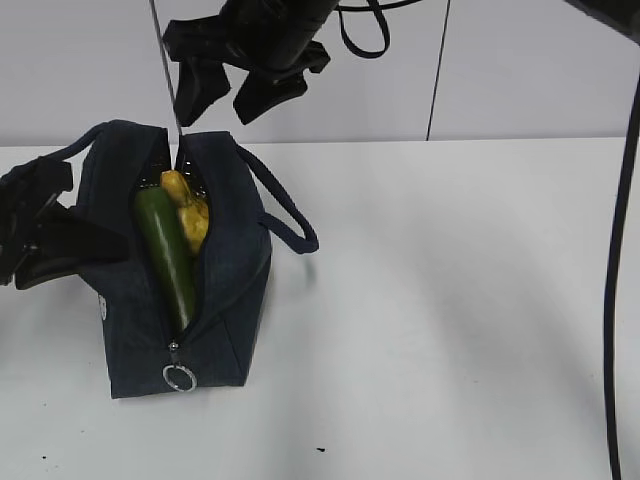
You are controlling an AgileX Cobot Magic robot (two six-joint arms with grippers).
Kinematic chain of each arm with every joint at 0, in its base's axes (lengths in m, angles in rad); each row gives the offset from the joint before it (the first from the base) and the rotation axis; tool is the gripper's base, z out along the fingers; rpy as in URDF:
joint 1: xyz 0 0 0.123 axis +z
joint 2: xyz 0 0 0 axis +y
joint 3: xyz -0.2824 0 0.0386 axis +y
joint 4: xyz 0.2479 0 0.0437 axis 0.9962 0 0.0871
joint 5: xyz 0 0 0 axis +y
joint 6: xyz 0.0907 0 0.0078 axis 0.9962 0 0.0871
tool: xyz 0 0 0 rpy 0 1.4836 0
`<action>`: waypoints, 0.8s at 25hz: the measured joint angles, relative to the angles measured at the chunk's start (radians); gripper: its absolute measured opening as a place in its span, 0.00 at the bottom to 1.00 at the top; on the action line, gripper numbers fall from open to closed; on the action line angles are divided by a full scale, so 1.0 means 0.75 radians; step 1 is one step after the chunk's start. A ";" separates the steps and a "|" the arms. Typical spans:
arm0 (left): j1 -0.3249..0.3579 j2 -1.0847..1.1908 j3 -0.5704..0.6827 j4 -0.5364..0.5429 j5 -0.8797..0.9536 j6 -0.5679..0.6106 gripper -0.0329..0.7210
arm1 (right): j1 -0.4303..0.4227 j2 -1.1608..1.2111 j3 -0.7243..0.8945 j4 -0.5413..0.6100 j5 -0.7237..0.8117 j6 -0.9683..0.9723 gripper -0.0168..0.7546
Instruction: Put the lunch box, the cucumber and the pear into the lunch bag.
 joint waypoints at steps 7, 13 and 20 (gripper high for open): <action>0.000 0.000 0.000 0.000 -0.002 0.000 0.02 | 0.000 0.025 -0.003 -0.067 0.004 0.082 0.61; 0.000 0.000 0.000 0.000 -0.009 0.004 0.02 | 0.000 0.111 -0.003 -0.018 0.004 0.087 0.57; 0.000 0.000 0.000 0.000 -0.011 0.004 0.02 | 0.000 0.173 -0.003 -0.013 0.004 0.089 0.38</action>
